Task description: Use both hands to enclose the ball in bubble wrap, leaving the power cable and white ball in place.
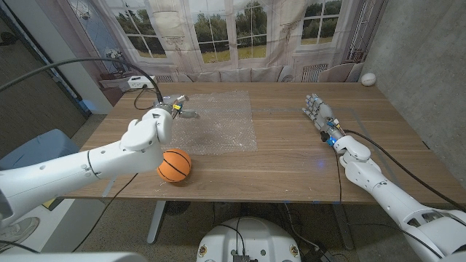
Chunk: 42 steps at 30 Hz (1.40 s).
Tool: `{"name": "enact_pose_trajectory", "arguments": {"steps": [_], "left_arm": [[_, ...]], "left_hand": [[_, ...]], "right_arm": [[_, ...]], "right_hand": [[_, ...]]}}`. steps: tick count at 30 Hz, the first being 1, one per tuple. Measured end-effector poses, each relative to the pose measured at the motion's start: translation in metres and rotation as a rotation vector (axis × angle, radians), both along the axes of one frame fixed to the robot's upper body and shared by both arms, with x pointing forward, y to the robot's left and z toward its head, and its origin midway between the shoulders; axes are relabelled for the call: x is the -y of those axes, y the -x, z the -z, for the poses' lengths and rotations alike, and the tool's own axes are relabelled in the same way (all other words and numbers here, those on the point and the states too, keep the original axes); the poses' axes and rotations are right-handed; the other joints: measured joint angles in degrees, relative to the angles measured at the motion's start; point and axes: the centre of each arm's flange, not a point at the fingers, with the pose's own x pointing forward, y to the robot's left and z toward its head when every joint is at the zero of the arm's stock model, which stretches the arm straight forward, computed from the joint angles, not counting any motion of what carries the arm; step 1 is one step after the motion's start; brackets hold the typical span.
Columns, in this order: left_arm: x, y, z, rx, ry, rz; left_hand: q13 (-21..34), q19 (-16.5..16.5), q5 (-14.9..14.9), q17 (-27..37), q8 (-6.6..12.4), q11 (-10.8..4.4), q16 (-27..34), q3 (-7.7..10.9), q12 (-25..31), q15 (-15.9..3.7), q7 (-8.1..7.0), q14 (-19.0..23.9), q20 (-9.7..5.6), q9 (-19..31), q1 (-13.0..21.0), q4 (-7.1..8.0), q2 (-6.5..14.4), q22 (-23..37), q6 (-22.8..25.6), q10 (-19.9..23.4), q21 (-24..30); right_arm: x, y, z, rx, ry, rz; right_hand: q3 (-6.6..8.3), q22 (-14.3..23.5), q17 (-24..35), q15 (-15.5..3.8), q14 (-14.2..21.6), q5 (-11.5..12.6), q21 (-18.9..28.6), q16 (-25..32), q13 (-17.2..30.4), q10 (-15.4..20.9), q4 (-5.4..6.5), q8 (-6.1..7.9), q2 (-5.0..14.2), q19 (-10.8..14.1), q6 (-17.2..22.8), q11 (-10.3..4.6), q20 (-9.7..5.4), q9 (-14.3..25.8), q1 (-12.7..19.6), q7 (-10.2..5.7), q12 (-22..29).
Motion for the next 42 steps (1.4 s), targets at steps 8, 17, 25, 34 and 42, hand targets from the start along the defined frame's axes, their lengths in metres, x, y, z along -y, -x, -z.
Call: {"name": "enact_pose_trajectory", "arguments": {"steps": [8, 17, 25, 34, 42], "left_arm": [[0.014, -0.013, -0.006, -0.084, -0.115, 0.049], [0.036, -0.026, -0.010, -0.166, -0.257, 0.096], [0.062, -0.032, -0.008, -0.212, -0.411, 0.109], [0.083, -0.032, 0.000, -0.190, -0.559, 0.070], [0.096, -0.029, 0.011, -0.115, -0.649, 0.045]], "left_hand": [[0.3, -1.1, 1.7, 0.0, 0.00, 0.24, -0.7, -2.06, -0.6, 0.59, -2.52, -1.9, -0.05, 0.3, 1.9, 0.12, -1.2, 0.0, 1.9, -1.2, -0.4], [0.5, -1.7, 2.5, 0.0, 0.28, 0.23, -1.2, -3.41, -0.6, 0.60, -1.81, -2.5, -0.05, 0.3, 2.0, 0.51, -1.2, 0.0, 3.5, -1.2, -0.9], [0.5, -2.0, 3.1, 0.3, 0.51, -0.16, -1.2, -5.02, -0.6, 0.60, -2.04, -2.5, -0.36, 0.3, 2.0, 0.85, -1.2, 0.0, 5.6, -0.8, -1.3], [0.8, -2.0, 3.5, 0.3, 0.51, -0.71, -0.8, -6.03, -0.3, 0.15, -2.05, -2.1, -0.36, 0.3, 2.0, 1.24, -1.2, 0.0, 6.2, -0.3, -1.3], [0.8, -1.8, 3.5, 0.3, 0.51, -1.18, -0.3, -7.27, -0.1, -0.67, -1.90, -0.8, -0.14, 0.3, 1.5, 1.79, -0.7, 0.0, 6.3, 0.2, -1.3]], "right_arm": [[0.000, 0.000, 0.001, 0.000, -0.011, 0.007], [-0.001, -0.001, 0.003, 0.002, -0.022, 0.015], [-0.002, -0.002, 0.006, 0.001, -0.030, 0.024], [-0.002, -0.005, 0.010, -0.002, -0.040, 0.031], [0.000, -0.006, 0.014, -0.006, -0.051, 0.034]], "right_hand": [[0.00, 0.0, 0.0, -0.01, 0.0, 0.0, 0.0, 0.0, 0.0, 0.4, 0.00, 0.00, 0.44, 0.0, 0.0, 0.41, 0.00, 0.0, -0.4, 0.00, 0.2], [0.00, 0.0, 0.0, 0.30, 0.3, 0.0, 0.0, 0.0, 0.0, 0.6, 0.00, 0.00, 0.26, 0.0, 0.0, 0.20, 0.00, 0.0, -0.3, 0.00, 0.2], [0.00, 0.0, 0.0, 0.29, 0.3, 0.0, 0.0, 0.0, 0.0, 0.6, 0.00, 0.00, 0.27, 0.0, 0.0, 0.20, 0.00, 0.0, -0.3, 0.00, 0.2], [0.00, 0.0, 0.0, 0.61, 0.6, 0.0, 0.0, 0.0, 0.0, 0.6, 0.00, 0.00, 0.27, 0.0, 0.0, 0.20, 0.00, 0.0, -0.3, 0.00, 0.2], [0.00, 0.0, 0.0, 0.61, 0.6, 0.0, 0.0, 0.0, 0.0, 0.6, 0.00, 0.00, 0.27, 0.0, 0.0, 0.20, 0.00, -0.1, -0.3, 0.00, 0.2]]}}
